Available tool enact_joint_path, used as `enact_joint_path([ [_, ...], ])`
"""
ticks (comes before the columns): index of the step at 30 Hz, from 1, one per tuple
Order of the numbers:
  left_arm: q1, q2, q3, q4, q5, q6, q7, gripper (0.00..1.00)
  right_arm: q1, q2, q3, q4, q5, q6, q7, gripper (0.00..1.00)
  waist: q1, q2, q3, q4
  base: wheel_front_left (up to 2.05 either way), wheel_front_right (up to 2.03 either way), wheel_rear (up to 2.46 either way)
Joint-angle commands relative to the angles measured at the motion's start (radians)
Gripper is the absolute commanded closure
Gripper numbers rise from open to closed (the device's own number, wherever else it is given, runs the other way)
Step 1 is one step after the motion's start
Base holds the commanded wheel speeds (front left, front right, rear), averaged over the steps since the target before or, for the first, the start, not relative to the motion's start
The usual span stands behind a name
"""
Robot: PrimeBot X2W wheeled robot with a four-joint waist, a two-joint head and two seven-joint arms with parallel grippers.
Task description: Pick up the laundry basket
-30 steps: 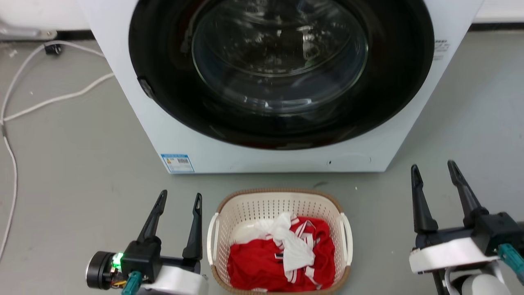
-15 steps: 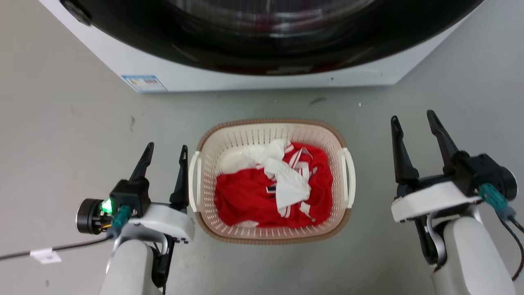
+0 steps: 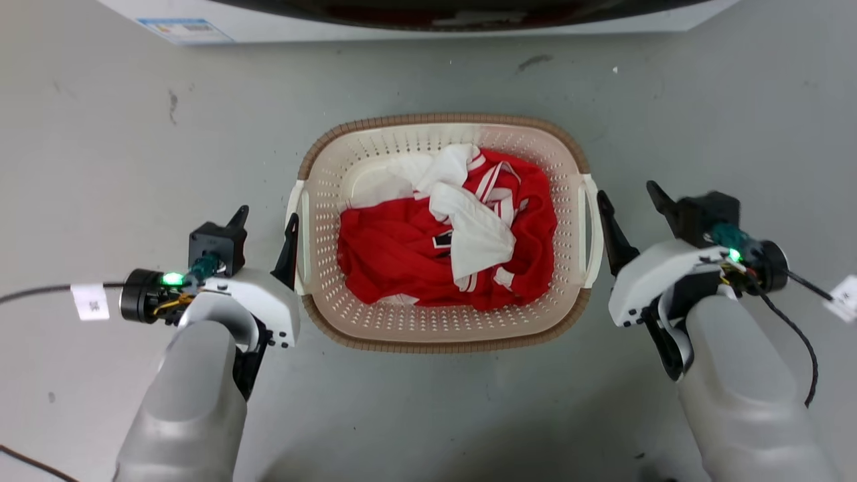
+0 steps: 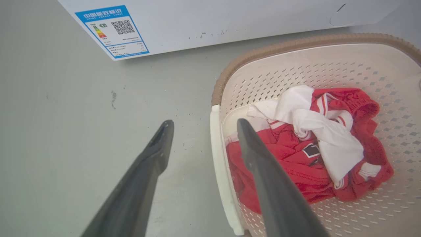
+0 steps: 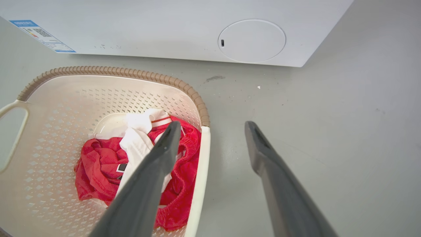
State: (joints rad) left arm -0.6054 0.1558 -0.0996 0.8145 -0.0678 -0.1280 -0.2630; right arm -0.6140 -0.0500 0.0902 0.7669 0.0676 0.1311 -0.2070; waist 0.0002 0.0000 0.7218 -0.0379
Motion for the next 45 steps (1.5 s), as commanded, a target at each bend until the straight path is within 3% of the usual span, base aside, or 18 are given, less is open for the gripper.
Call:
enact_joint_path([
  [1,-0.028,0.01,-0.013,0.033,-0.01,-0.001,-0.003,0.0,-0.037,0.0,0.009,0.028,-0.01,-0.001,0.009,0.0,-0.0002,0.0,0.025,0.001,0.0,0.0,0.0],
  [8,-0.173,0.041,-0.227,0.189,-0.158,-0.002,0.088,0.0,-0.172,0.0,0.082,0.201,0.056,-0.001,0.124,0.0,-0.0002,0.0,0.073,0.0,0.0,0.0,0.0],
  [22,-0.299,0.181,-0.575,0.135,-0.56,-0.002,0.323,0.0,-0.351,0.0,0.195,0.383,0.163,-0.001,0.295,0.0,-0.0002,0.0,0.169,-0.004,0.0,0.0,0.0],
  [33,-0.365,0.242,-0.756,0.11,-0.685,-0.001,0.357,0.0,-0.402,-0.001,0.237,0.431,0.185,-0.001,0.303,0.0,-0.0002,0.0,0.212,0.0,0.0,0.0,0.0],
  [45,-0.421,0.224,-0.882,0.149,-0.776,-0.001,0.321,0.0,-0.437,0.0,0.243,0.474,0.164,-0.001,0.295,0.0,-0.0002,0.0,0.23,0.008,0.0,0.0,0.0],
])
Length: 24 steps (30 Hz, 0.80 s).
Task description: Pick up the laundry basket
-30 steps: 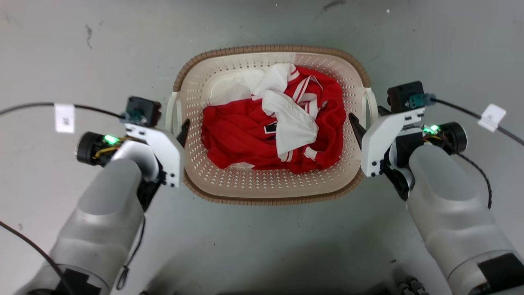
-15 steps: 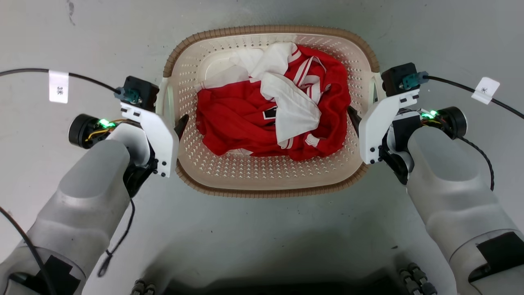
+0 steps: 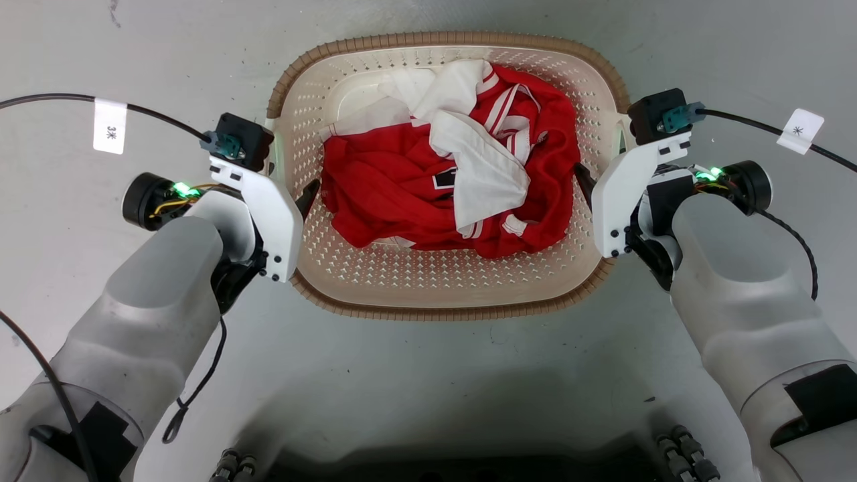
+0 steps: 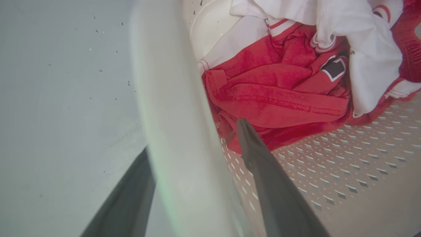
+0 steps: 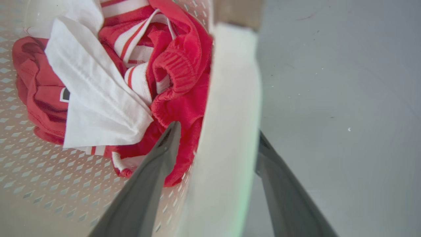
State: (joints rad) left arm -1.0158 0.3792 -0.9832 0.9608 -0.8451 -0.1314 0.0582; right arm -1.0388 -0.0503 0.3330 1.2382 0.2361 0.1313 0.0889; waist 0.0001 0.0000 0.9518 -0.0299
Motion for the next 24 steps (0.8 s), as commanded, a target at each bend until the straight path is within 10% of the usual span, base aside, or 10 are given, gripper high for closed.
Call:
enact_joint_path([
  [1,-0.013,-0.001,-0.006,0.005,-0.007,0.002,-0.005,0.0,-0.014,0.0,0.001,0.004,-0.007,-0.001,-0.001,0.0,-0.0001,0.0,0.0,0.001,0.0,0.0,0.0],
  [2,-0.012,-0.004,-0.015,0.005,-0.018,0.002,-0.002,0.08,-0.015,0.0,0.001,0.006,-0.008,-0.001,0.0,0.14,-0.0001,0.0,0.0,0.001,0.0,0.0,0.0],
  [3,-0.014,-0.004,-0.023,0.006,-0.027,0.002,-0.002,0.56,-0.017,0.0,0.0,0.009,-0.007,-0.001,0.002,0.76,-0.0001,0.0,0.0,0.002,0.0,0.0,0.0],
  [4,-0.016,-0.003,-0.029,0.007,-0.038,0.002,-0.004,0.96,-0.018,0.0,0.0,0.011,-0.009,-0.001,0.003,1.0,-0.0001,0.0,0.0,0.003,0.0,0.0,0.0],
  [24,0.026,0.046,-0.213,-0.059,-0.247,-0.001,0.085,1.0,0.047,-0.01,0.039,0.043,-0.013,-0.001,0.189,1.0,-0.0001,0.0,-0.198,-0.001,0.0,0.0,0.0],
])
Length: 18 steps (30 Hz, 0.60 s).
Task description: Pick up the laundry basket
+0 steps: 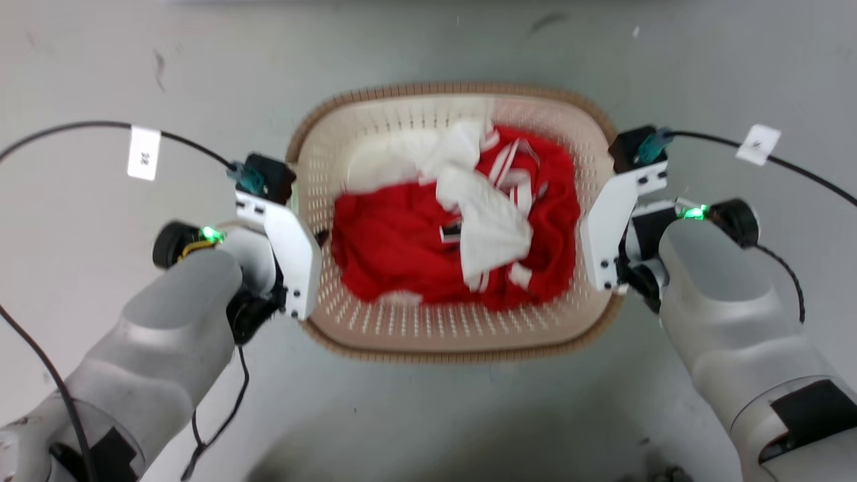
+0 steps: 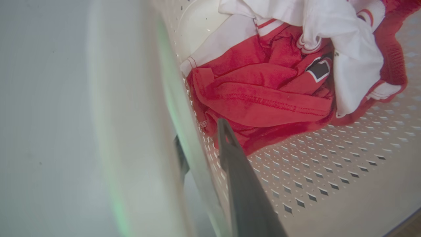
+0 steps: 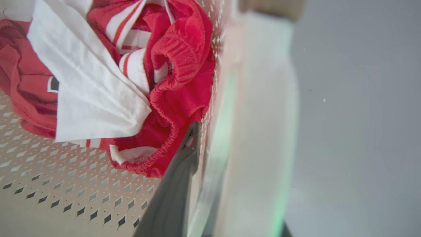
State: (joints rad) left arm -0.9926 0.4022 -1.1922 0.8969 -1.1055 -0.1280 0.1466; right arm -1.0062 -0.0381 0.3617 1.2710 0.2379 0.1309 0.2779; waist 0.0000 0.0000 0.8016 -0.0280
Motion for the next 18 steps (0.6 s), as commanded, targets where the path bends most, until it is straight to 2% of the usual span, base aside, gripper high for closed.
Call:
enact_joint_path([
  [1,0.01,0.029,-0.012,-0.003,-0.003,-0.004,0.013,1.0,0.022,-0.022,0.022,0.011,-0.01,0.0,0.031,1.0,0.0,0.0,-0.074,-0.004,0.0,0.0,0.0],
  [9,0.072,0.081,-0.065,-0.067,-0.097,-0.004,0.152,1.0,0.092,-0.026,0.107,-0.008,0.05,0.001,0.221,1.0,0.0,0.0,-0.295,-0.008,0.0,0.0,0.0],
  [18,0.176,0.128,-0.087,-0.159,-0.152,-0.006,0.277,1.0,0.175,-0.024,0.19,-0.077,0.183,0.002,0.409,1.0,0.0,0.0,-0.498,-0.015,0.0,0.0,0.0],
])
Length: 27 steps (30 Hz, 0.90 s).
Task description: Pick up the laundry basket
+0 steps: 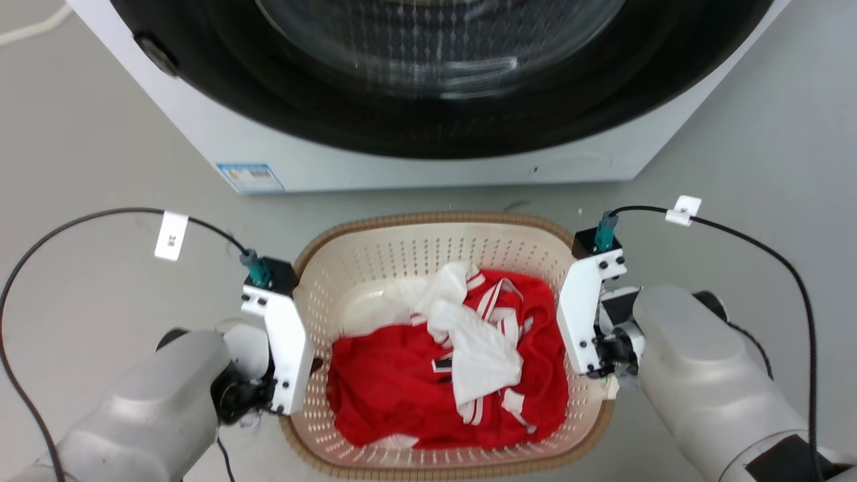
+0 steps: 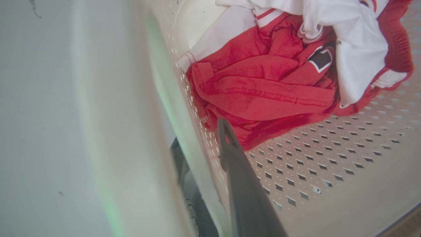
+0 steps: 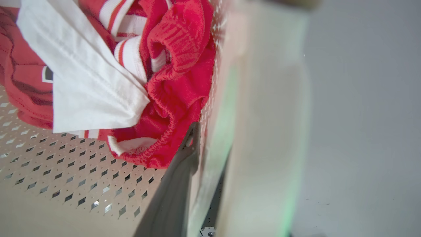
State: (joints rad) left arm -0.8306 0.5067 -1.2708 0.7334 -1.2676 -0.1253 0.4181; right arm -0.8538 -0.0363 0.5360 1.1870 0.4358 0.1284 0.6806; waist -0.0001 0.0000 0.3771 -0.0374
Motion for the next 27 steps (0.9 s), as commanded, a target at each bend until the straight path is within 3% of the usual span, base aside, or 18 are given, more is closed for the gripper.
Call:
enact_joint_path([
  [1,0.028,0.029,-0.009,-0.001,0.002,-0.009,0.02,1.0,0.033,-0.025,0.023,0.001,-0.001,0.004,0.023,1.0,0.0001,0.0,-0.094,-0.007,0.0,0.0,0.0],
  [11,0.094,0.051,-0.012,-0.043,-0.027,-0.009,0.101,1.0,0.086,-0.023,0.102,-0.04,0.086,0.007,0.118,1.0,0.0001,0.0,-0.218,-0.014,0.0,0.0,0.0],
  [27,0.203,0.036,-0.011,-0.06,-0.061,-0.009,0.169,1.0,0.178,-0.019,0.163,-0.028,0.177,0.008,0.15,1.0,0.0001,0.0,-0.356,-0.016,0.0,0.0,0.0],
])
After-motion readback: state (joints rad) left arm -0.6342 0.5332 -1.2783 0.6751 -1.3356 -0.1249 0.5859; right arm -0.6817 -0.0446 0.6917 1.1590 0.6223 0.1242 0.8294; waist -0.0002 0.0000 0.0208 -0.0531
